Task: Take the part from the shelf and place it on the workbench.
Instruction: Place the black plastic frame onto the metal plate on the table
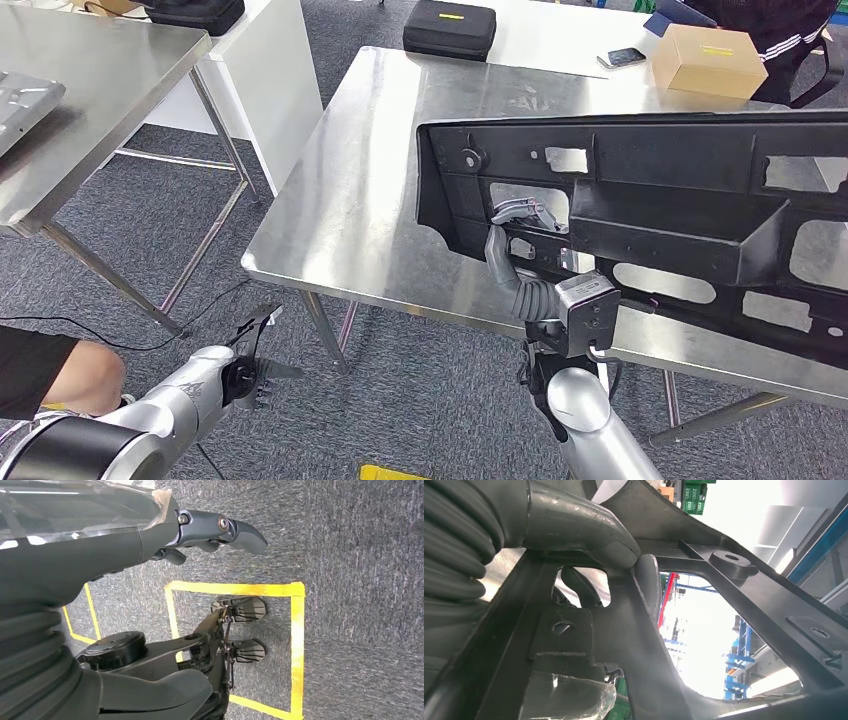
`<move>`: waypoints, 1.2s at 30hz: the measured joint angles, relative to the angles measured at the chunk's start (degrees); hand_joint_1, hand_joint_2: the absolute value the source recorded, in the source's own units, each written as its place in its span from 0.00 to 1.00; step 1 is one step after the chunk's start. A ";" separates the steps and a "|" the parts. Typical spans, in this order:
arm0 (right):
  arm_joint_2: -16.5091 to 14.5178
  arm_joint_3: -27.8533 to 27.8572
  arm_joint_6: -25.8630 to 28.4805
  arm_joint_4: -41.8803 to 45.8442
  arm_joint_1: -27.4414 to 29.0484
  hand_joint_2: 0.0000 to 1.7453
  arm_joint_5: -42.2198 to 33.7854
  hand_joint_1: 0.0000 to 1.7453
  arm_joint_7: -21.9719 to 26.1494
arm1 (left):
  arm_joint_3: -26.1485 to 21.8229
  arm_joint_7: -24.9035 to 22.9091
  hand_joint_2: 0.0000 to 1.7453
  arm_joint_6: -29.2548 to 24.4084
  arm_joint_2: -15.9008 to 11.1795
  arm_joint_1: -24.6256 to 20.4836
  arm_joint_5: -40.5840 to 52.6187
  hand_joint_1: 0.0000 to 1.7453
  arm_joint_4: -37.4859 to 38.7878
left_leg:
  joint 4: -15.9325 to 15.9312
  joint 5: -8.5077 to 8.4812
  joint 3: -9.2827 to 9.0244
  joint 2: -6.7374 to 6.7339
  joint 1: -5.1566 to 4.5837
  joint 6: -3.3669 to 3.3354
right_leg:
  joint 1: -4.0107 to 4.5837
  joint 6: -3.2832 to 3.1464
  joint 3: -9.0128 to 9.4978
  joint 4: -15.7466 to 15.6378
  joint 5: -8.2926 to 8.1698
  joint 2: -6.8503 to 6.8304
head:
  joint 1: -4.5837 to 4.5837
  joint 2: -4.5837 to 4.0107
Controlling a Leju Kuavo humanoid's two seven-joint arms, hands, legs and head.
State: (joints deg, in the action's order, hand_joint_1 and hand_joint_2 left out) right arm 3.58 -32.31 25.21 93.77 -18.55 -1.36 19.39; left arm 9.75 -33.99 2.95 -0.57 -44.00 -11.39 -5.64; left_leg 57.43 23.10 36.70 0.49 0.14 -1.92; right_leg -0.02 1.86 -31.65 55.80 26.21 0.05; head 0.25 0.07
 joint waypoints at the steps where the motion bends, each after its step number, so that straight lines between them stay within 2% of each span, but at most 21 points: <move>1: 0.00 0.00 0.00 0.00 0.00 1.00 0.00 1.00 -0.01 | 0.00 0.00 1.00 0.00 0.00 0.00 0.00 0.00 0.00 | 0.00 0.00 0.00 0.00 0.00 0.00 | 0.00 0.00 0.00 0.00 0.00 0.00 | -0.01 0.00; 36: 0.00 0.00 0.00 0.00 0.00 1.00 0.00 1.00 0.00 | 0.00 0.00 1.00 0.00 0.00 0.00 0.00 0.00 0.00 | 0.00 0.00 0.00 0.00 0.00 0.00 | 0.00 0.00 0.00 0.00 0.00 0.00 | -0.01 0.00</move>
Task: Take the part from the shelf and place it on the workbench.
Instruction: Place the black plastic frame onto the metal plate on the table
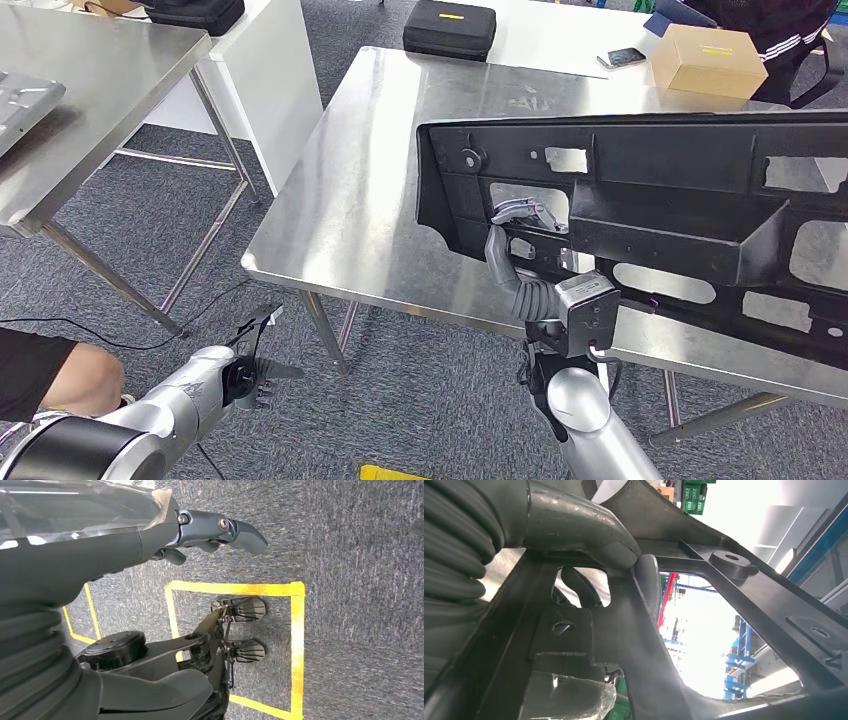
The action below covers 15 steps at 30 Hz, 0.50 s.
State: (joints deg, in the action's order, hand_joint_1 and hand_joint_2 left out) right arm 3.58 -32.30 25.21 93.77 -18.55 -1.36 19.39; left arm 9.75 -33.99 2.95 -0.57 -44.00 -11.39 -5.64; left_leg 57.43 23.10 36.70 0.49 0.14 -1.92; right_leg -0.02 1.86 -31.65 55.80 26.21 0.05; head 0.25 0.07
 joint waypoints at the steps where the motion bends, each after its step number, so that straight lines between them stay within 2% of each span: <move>1: 0.00 0.00 -0.01 0.00 0.00 1.00 0.00 1.00 0.00 | 0.00 0.00 1.00 0.00 0.00 0.00 0.00 0.00 0.00 | 0.00 0.00 0.00 0.00 0.00 0.00 | 0.00 0.00 0.00 0.00 0.00 0.00 | 0.00 0.00; 15: 0.00 0.00 -0.01 0.00 0.00 1.00 -0.01 1.00 0.00 | 0.00 0.00 1.00 0.00 0.00 0.00 0.00 0.00 0.00 | 0.00 0.00 0.00 0.00 0.00 0.00 | 0.00 0.00 0.00 0.00 0.00 0.00 | 0.00 0.00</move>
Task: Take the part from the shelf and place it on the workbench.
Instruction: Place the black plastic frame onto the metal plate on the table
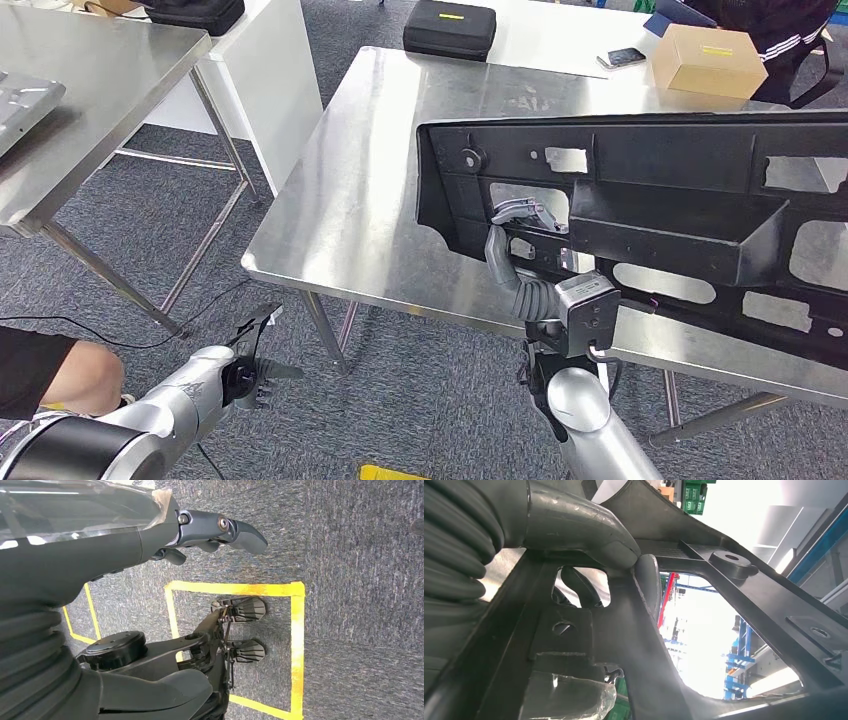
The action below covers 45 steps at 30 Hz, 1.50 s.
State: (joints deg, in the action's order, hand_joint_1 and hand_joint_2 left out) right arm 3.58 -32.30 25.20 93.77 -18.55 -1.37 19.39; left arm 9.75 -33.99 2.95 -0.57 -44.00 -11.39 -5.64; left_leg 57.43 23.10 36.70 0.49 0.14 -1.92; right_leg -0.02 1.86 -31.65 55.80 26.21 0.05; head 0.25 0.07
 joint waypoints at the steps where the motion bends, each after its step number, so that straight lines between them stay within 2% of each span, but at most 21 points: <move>1: 0.00 0.00 0.00 0.00 0.00 1.00 0.00 1.00 0.00 | 0.00 0.00 1.00 0.00 0.00 0.00 0.00 0.00 0.00 | 0.00 0.00 0.00 0.00 0.00 0.00 | 0.00 0.00 0.00 0.00 0.00 0.00 | 0.00 0.00; 40: 0.00 0.00 0.00 0.00 0.00 1.00 0.01 1.00 0.00 | 0.00 0.00 1.00 0.00 0.00 0.00 0.00 0.00 0.00 | 0.02 0.02 0.01 0.00 -0.02 -0.01 | -0.01 0.01 0.01 -0.02 0.00 0.00 | 0.00 0.00; 45: -0.02 -0.02 0.00 0.00 0.02 1.00 0.01 1.00 -0.01 | 0.00 0.00 1.00 0.00 -0.09 0.00 0.00 0.00 0.00 | 0.25 0.30 0.07 0.04 -0.30 -0.45 | -0.61 0.53 0.09 -0.10 0.06 0.00 | 0.02 0.00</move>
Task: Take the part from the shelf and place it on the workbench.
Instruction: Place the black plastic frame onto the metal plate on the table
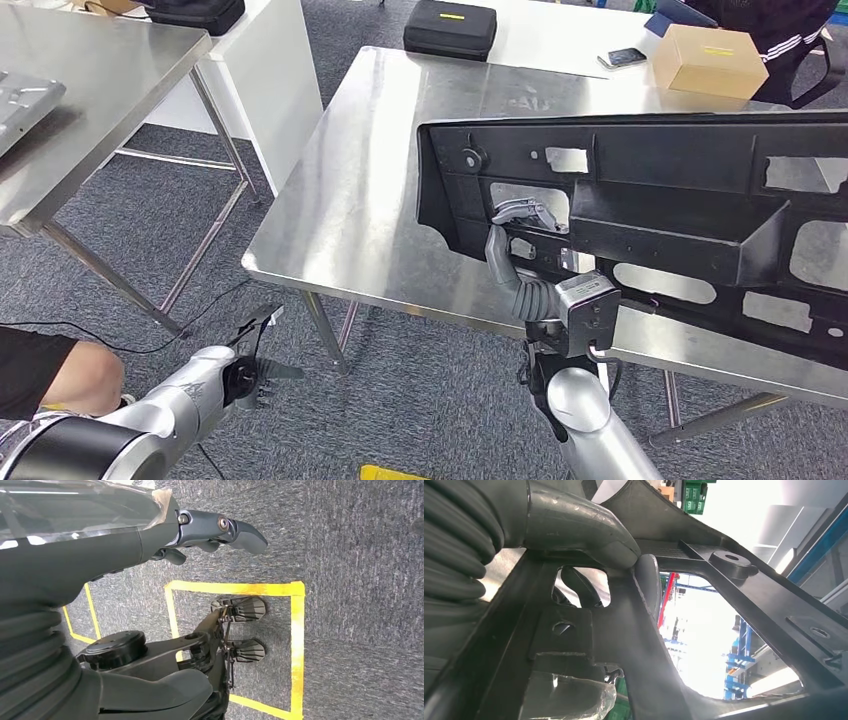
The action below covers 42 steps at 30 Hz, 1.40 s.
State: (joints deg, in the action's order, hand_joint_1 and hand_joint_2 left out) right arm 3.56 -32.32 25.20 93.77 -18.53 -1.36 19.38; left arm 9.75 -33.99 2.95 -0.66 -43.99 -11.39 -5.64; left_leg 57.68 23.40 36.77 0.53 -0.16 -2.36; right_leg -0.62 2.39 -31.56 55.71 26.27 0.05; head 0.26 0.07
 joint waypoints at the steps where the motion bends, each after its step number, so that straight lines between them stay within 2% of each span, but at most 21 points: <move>1: 0.00 0.00 0.00 0.00 -0.01 1.00 0.00 1.00 0.01 | 0.00 0.00 1.00 0.00 -0.02 -0.01 0.00 0.00 0.00 | 0.00 -0.04 -0.01 0.01 -0.08 -0.11 | -0.08 0.17 0.02 -0.01 -0.06 0.00 | 0.01 0.00; 3: 0.01 0.01 0.00 0.01 -0.03 1.00 0.00 1.00 0.00 | 0.00 0.00 1.00 0.00 -0.02 -0.08 0.00 0.00 -0.01 | -0.44 -0.39 -0.28 -0.08 0.07 -0.55 | -0.06 0.52 -0.20 0.35 0.19 0.02 | 0.02 0.00; 5: 0.02 0.02 0.01 0.02 -0.12 1.00 0.02 1.00 0.00 | 0.00 0.01 1.00 0.00 0.03 -0.19 0.00 0.00 -0.02 | -0.99 -0.72 -0.59 -0.27 0.46 -0.96 | 0.02 0.42 -1.69 3.35 1.95 0.03 | -0.16 0.00; 7: 0.05 0.02 0.01 0.01 -0.11 1.00 0.04 1.00 0.01 | 0.00 0.02 1.00 -0.01 0.07 -0.21 0.01 0.00 -0.01 | -1.08 -0.80 -0.57 -0.39 0.57 -1.07 | -0.07 0.05 -5.17 10.73 5.05 0.02 | -0.40 0.00; 9: 0.12 0.02 0.01 -0.04 0.07 1.00 0.04 1.00 0.01 | 0.00 0.01 1.00 -0.01 0.11 -0.11 0.01 0.00 0.00 | -1.06 -0.85 -0.48 -0.41 0.63 -1.00 | -0.28 0.28 -8.19 16.98 6.80 0.01 | -0.48 0.00; 11: 0.18 0.02 0.00 -0.08 0.17 1.00 0.03 1.00 0.01 | 0.00 0.00 1.00 0.01 0.19 -0.02 0.00 0.00 0.00 | -0.99 -0.95 -0.44 -0.39 0.86 -0.74 | -0.73 1.43 -7.19 14.87 5.04 -0.02 | -0.48 0.00; 13: 0.19 0.03 0.01 -0.09 0.14 1.00 0.02 1.00 0.01 | 0.00 0.01 1.00 0.02 0.18 -0.05 0.00 0.00 0.00 | -0.66 -0.98 -0.23 -0.28 1.03 -0.04 | -1.21 2.62 -2.99 6.81 1.81 -0.07 | -0.58 0.00; 14: 0.19 0.03 0.01 -0.09 0.15 1.00 0.02 1.00 0.01 | 0.00 0.01 1.00 0.02 0.15 -0.11 0.00 0.00 0.00 | -0.43 -1.03 -0.05 -0.21 0.99 0.42 | -1.21 2.71 -1.52 3.96 0.72 0.09 | -0.62 0.00; 17: 0.18 0.03 0.00 -0.10 0.22 1.00 -0.01 1.00 0.00 | 0.00 0.00 1.00 0.02 0.06 -0.19 0.00 0.00 0.00 | 0.02 -1.50 0.59 -0.01 0.79 1.58 | -1.09 1.64 -1.24 2.57 0.07 0.65 | -0.52 0.00; 19: 0.14 0.03 0.00 -0.10 0.20 1.00 -0.02 1.00 0.01 | 0.00 0.00 1.00 0.01 0.01 -0.16 0.00 0.00 0.00 | 0.94 -0.51 1.28 -0.11 1.08 2.17 | -1.45 0.66 -1.77 2.64 -0.31 0.64 | -0.35 0.00; 21: 0.07 0.03 0.00 -0.10 0.14 1.00 -0.02 1.00 0.00 | 0.00 0.00 1.00 -0.01 0.00 -0.13 0.00 0.00 0.00 | 5.81 3.48 3.30 -0.30 1.33 2.61 | -1.50 -0.63 -2.52 2.59 -1.02 0.59 | -0.24 0.00; 23: 0.02 0.02 0.00 -0.11 0.18 1.00 -0.02 1.00 0.01 | 0.00 0.00 1.00 -0.04 -0.03 -0.04 0.00 0.00 0.01 | 13.55 7.97 6.07 -0.35 1.34 2.88 | -1.10 -1.52 -3.49 2.64 -1.68 0.50 | -0.17 0.00; 25: 0.02 0.00 0.00 -0.11 0.27 1.00 -0.02 1.00 0.00 | 0.00 0.00 1.00 -0.04 -0.05 0.10 0.00 0.00 0.02 | 16.72 8.99 6.33 -0.36 1.34 2.85 | -0.78 -1.80 -4.41 2.69 -2.35 0.45 | -0.15 0.00; 26: 0.02 0.00 0.00 -0.11 0.30 1.00 -0.02 1.00 0.00 | 0.00 0.00 1.00 -0.04 -0.04 0.13 0.00 0.00 0.02 | 15.04 8.07 4.73 -0.36 1.34 2.71 | -0.69 -1.72 -4.79 2.71 -2.67 0.46 | -0.14 0.00; 29: 0.02 0.02 0.00 -0.11 0.24 1.00 -0.02 1.00 0.00 | 0.00 0.00 1.00 -0.04 -0.02 -0.10 0.00 0.00 -0.02 | 3.99 5.03 -2.99 -0.26 1.12 2.04 | -0.51 -1.03 -5.51 2.77 -3.51 0.47 | -0.18 0.00; 30: 0.01 0.03 0.00 -0.11 0.20 1.00 -0.02 1.00 -0.01 | 0.00 0.00 1.00 -0.04 -0.02 -0.17 -0.01 0.00 -0.03 | 1.96 4.66 -4.28 -0.18 0.91 1.80 | -0.43 -0.69 -5.59 2.76 -3.80 0.44 | -0.18 0.00; 34: 0.05 0.04 0.00 -0.11 0.11 1.00 0.00 1.00 0.00 | 0.00 0.01 1.00 -0.04 0.07 -0.37 0.00 0.00 -0.04 | 0.77 3.33 -3.96 -0.23 0.53 0.39 | -0.36 0.78 -6.25 2.99 -4.10 0.31 | -0.12 0.00; 36: 0.09 0.08 0.00 -0.11 0.05 1.00 0.00 1.00 -0.01 | 0.00 0.01 1.00 -0.03 0.15 -0.47 0.00 0.00 -0.04 | 0.31 2.10 -3.09 -0.46 0.74 -0.52 | -0.27 0.52 -7.97 6.77 -0.93 0.23 | -0.32 0.00; 39: 0.15 0.08 0.00 -0.12 0.05 1.00 0.00 1.00 -0.01 | 0.00 0.00 1.00 0.00 0.19 -0.44 0.00 0.00 -0.04 | 0.34 0.36 -0.77 -0.59 0.65 -0.89 | -0.29 0.39 -11.31 17.88 4.97 0.23 | -0.59 0.00; 40: 0.17 0.08 0.00 -0.13 0.07 1.00 -0.01 1.00 -0.01 | 0.00 0.00 1.00 0.00 0.21 -0.38 0.00 0.00 -0.04 | 0.37 -0.23 0.03 -0.63 0.65 -0.83 | -0.31 0.80 -11.24 19.63 5.40 0.22 | -0.61 0.00; 42: 0.20 0.08 0.00 -0.13 0.06 1.00 -0.02 1.00 -0.02 | 0.00 0.01 1.00 0.00 0.22 -0.26 0.00 0.00 -0.04 | 0.42 -1.33 1.42 -0.68 0.69 -0.54 | -0.41 1.87 -7.63 16.26 3.84 0.17 | -0.66 0.00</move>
State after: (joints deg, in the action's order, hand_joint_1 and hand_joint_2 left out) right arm 3.76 -32.24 25.20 93.64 -18.48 -1.37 19.37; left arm 9.75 -33.98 2.95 -0.44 -44.26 -11.39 -5.68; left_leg 58.10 22.06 38.19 -0.15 0.53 -2.90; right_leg -1.03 4.26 -39.19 71.96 30.11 0.23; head -0.39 0.07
